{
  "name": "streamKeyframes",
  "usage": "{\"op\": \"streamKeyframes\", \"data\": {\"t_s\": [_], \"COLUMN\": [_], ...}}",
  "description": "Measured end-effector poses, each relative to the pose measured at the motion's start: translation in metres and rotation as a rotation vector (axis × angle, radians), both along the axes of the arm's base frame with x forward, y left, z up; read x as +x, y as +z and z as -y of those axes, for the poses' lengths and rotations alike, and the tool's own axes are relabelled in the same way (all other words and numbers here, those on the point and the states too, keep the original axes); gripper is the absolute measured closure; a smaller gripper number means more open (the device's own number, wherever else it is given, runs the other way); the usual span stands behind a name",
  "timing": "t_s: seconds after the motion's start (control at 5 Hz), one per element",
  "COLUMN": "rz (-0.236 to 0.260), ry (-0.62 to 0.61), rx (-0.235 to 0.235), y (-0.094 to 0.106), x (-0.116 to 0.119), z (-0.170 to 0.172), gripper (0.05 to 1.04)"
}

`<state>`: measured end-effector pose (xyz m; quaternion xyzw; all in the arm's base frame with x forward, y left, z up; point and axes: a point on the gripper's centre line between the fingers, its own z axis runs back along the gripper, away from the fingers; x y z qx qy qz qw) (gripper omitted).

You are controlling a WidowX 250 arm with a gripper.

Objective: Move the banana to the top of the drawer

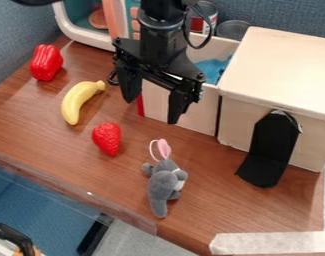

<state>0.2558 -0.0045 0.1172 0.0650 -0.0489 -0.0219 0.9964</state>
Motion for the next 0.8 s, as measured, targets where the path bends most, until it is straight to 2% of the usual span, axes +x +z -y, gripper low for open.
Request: {"op": "streamKeyframes", "data": {"t_s": [0.2, 0.4, 0.6, 0.8], "rz": [-0.024, -0.055, -0.041, -0.032], "ry": [0.002, 0.15, 0.234, 0.332], "rx": [-0.002, -0.013, 0.001, 0.007], "y": [-0.006, -0.014, -0.021, -0.043], "x": [-0.001, 0.007, 0.013, 0.009], "z": [0.0, -0.052, -0.098, -0.149], "gripper": [0.083, 0.083, 0.083, 0.083]}}
